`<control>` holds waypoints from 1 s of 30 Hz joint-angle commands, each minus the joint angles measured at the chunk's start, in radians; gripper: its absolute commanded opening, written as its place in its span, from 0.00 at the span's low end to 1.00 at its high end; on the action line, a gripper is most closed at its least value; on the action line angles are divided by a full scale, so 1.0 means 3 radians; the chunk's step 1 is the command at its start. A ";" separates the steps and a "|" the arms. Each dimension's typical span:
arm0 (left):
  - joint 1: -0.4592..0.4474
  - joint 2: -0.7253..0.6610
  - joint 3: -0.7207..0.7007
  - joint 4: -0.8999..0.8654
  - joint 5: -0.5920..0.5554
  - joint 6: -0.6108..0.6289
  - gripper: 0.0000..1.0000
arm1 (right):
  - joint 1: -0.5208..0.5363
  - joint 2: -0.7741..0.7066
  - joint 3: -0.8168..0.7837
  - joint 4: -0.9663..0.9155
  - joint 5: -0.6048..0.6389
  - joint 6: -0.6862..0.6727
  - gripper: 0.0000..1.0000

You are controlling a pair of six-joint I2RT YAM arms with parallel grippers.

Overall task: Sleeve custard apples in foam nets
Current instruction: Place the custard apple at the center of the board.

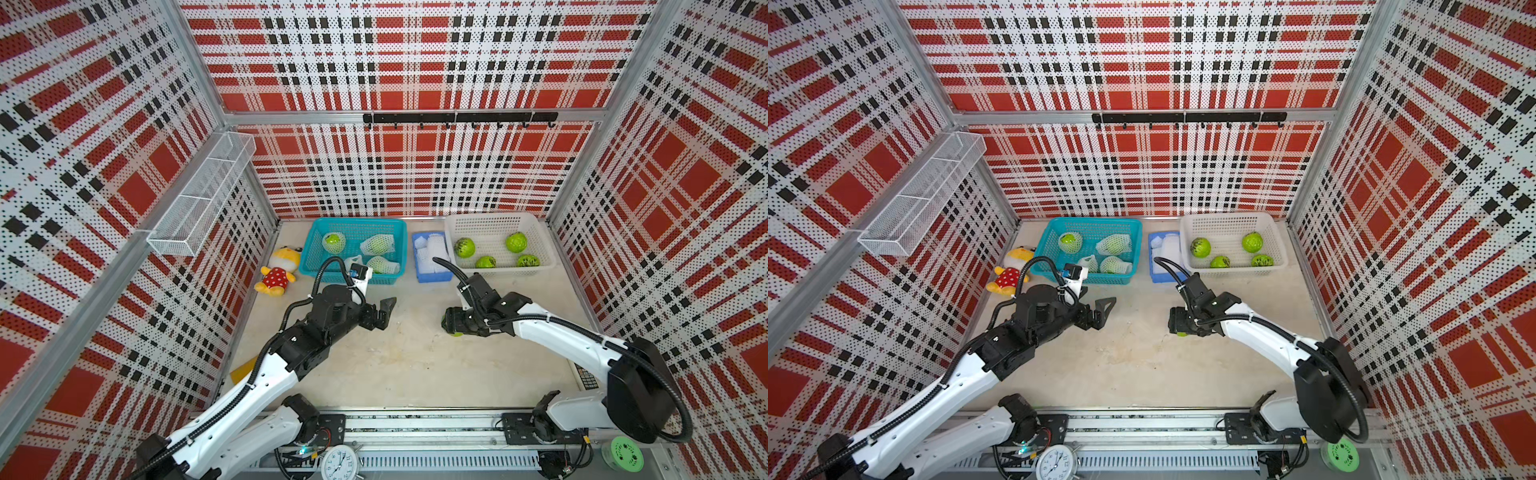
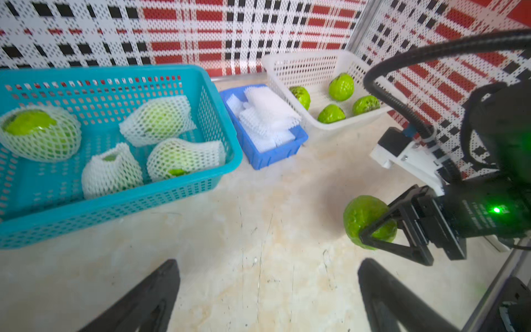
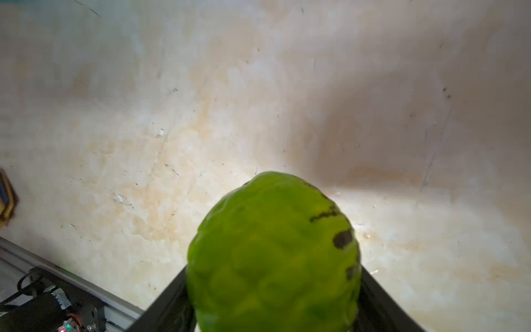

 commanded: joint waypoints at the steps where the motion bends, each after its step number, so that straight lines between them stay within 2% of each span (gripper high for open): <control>1: -0.0015 -0.0006 -0.0012 -0.0058 0.0060 -0.0135 1.00 | 0.0037 0.0187 0.0152 -0.0304 -0.0083 0.0094 0.67; 6: -0.0024 0.0078 -0.0025 -0.0162 0.0042 -0.0134 0.99 | 0.0058 0.0519 0.0337 -0.0557 -0.0012 0.0024 0.70; 13: -0.0030 0.0140 -0.0008 -0.0209 0.0125 -0.0135 0.99 | 0.0173 0.0930 0.0633 -0.0583 0.0179 -0.0091 0.86; 17: -0.0022 0.0149 0.0007 -0.0197 0.0202 -0.0128 0.99 | 0.0219 0.0984 0.0724 -0.0489 0.0264 -0.0120 0.92; 30: -0.0016 0.0212 0.0016 -0.0104 0.0151 -0.0136 0.99 | 0.0237 0.0877 0.0707 -0.0243 0.0372 -0.0270 0.94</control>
